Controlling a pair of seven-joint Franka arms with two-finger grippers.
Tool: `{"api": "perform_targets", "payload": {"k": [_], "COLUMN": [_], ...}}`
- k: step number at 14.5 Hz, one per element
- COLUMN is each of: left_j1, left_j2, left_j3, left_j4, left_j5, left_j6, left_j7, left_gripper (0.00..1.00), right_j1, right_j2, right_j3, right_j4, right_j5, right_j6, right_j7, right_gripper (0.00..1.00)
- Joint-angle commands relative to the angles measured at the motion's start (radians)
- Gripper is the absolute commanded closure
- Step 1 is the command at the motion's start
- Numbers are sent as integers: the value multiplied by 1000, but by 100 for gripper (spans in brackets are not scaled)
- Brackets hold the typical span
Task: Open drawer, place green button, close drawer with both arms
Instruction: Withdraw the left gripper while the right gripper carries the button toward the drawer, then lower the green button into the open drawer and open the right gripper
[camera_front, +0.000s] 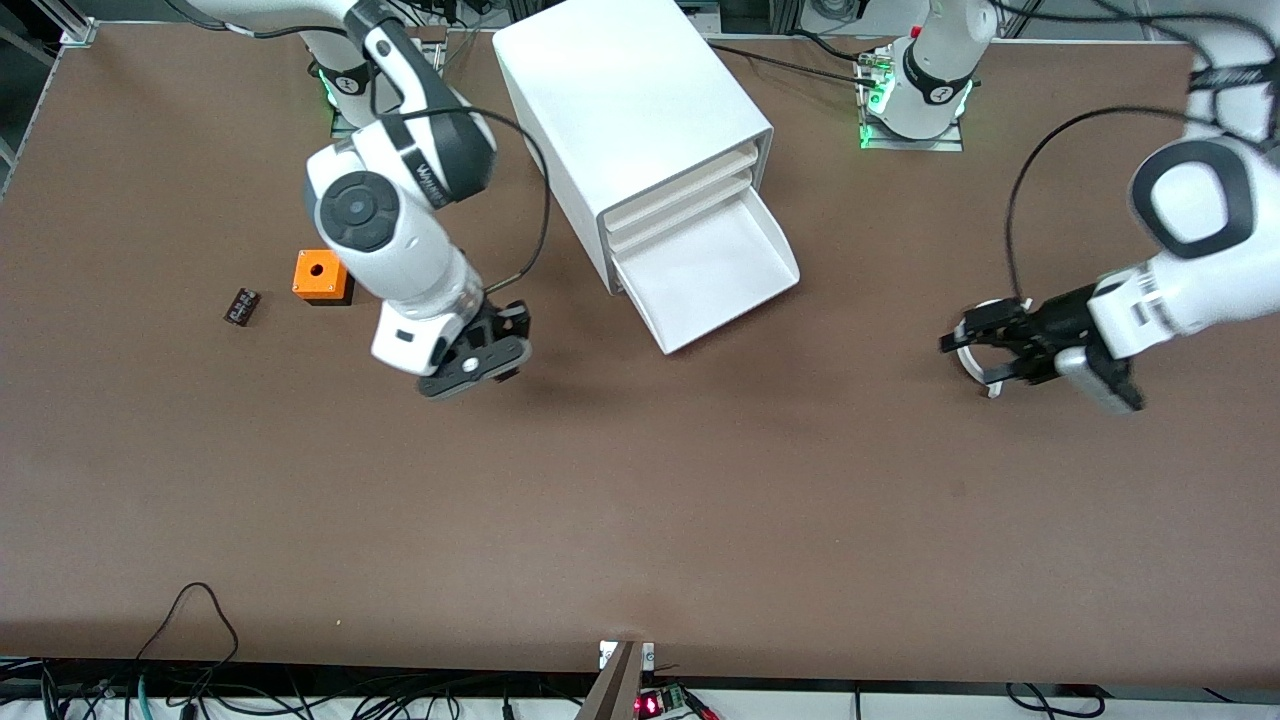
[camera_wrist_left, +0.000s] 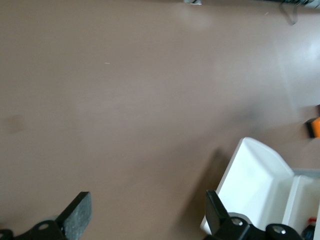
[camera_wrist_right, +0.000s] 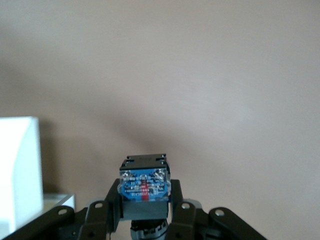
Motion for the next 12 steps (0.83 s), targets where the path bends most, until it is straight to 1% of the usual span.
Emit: {"api": "perform_targets", "payload": {"k": [1,2,3,4,6,8,9,10,12], "left_j1": [-3,-14,-20,-49,-76,-86,-86,-85,-85], "left_j2": [-78,-81,-87,-91,-95,-98,-98,-96,-95], "left_j3": [15,14,5,3,-3,0,6,9,12], "left_j4": [95,156,201,233,283,287,287,286,284], "left_j5": [240,338,421,487,590,612,613,613,613], "left_j6": [-125,-180,-226,-261,-312,-325,-325,-325,-323], "left_j7": [-156,-240,-329,-416,-556,-626,-627,-629,-630], "left_gripper": [0,0,0,0,0,0,0,0,0], "right_j1": [27,50,74,103,146,198,225,258,306], "right_j2": [42,44,54,59,73,105,128,155,211], "right_j3": [76,78,78,78,78,78,78,78,70], "right_j4": [84,104,121,132,164,206,227,236,290], "right_j5": [-13,-19,-24,-32,-55,-99,-125,-174,-203], "right_j6": [-10,-2,10,13,13,7,1,4,1], "right_j7": [-173,-262,-351,-426,-476,-519,-553,-589,-629], "right_gripper": [60,60,60,60,60,60,60,60,60]}}
